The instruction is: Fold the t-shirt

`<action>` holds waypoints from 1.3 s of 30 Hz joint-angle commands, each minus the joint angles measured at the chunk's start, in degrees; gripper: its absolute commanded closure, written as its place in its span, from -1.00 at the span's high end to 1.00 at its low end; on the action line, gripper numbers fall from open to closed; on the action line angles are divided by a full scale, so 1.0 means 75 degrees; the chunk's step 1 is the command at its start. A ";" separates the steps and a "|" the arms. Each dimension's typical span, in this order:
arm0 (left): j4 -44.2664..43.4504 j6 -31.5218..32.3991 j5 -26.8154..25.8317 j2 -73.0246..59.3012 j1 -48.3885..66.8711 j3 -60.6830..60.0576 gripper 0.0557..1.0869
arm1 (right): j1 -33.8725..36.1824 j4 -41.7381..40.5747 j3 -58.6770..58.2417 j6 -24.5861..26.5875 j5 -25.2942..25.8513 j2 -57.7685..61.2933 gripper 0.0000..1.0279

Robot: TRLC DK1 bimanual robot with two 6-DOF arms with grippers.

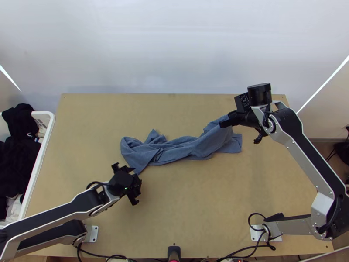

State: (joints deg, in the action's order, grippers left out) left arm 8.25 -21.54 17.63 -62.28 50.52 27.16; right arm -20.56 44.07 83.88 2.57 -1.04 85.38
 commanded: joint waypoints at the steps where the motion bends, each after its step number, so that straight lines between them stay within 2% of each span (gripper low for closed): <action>1: -0.0713 -0.0046 0.0052 -0.0907 0.0014 -0.0058 0.39 | 0.0022 -0.0134 0.0031 0.0009 -0.0061 -0.0006 -0.95; 10: -0.0760 -0.0069 0.0040 -0.1469 -0.0139 -0.0012 0.36 | 0.0221 -0.0134 -0.0051 0.0009 -0.0201 -0.0029 -0.95; 12: -0.0877 -0.0116 0.0040 -0.1598 -0.0162 -0.0035 0.02 | 0.0245 -0.0134 -0.0062 0.0021 -0.0213 -0.0029 -0.95; 13: -0.0995 -0.0187 0.0040 -0.1610 -0.0174 -0.0082 -0.08 | 0.0256 -0.0134 -0.0062 0.0021 -0.0213 -0.0029 -0.95; 22: -0.1299 -0.0444 0.0040 -0.2055 -0.0537 -0.0058 -0.09 | 0.0303 -0.0134 -0.0062 0.0033 -0.0260 -0.0029 -0.95; 25: -0.1311 -0.0468 0.0040 -0.2102 -0.0607 -0.0082 -0.31 | 0.0362 -0.0134 -0.0015 0.0056 -0.0272 -0.0029 -0.95; 28: -0.1206 -0.0737 0.0017 -0.2126 -0.0619 -0.0140 -0.33 | 0.0467 -0.0134 0.0008 0.0068 -0.0319 -0.0029 -0.95; 29: -0.1112 -0.0855 0.0017 -0.2126 -0.0561 -0.0152 -0.55 | 0.0514 -0.0134 0.0008 0.0079 -0.0330 -0.0029 -0.95; 30: -0.1006 -0.0913 0.0017 -0.2137 -0.0537 -0.0140 -0.93 | 0.0549 -0.0134 0.0020 0.0079 -0.0354 -0.0029 -0.95; 36: -0.0819 -0.0655 0.0017 -0.2008 -0.1146 0.0199 -0.93 | 0.0866 -0.0123 0.0020 0.0056 -0.0436 -0.0041 -0.95; 39: -0.0069 0.0165 0.0005 -0.2043 -0.1908 0.1219 -0.93 | 0.0936 -0.0064 0.0020 0.0044 -0.0436 -0.0017 -0.95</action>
State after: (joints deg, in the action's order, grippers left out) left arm 2.04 -26.50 17.74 -77.69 43.29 28.14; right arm -15.25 43.09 83.94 3.03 -3.95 85.10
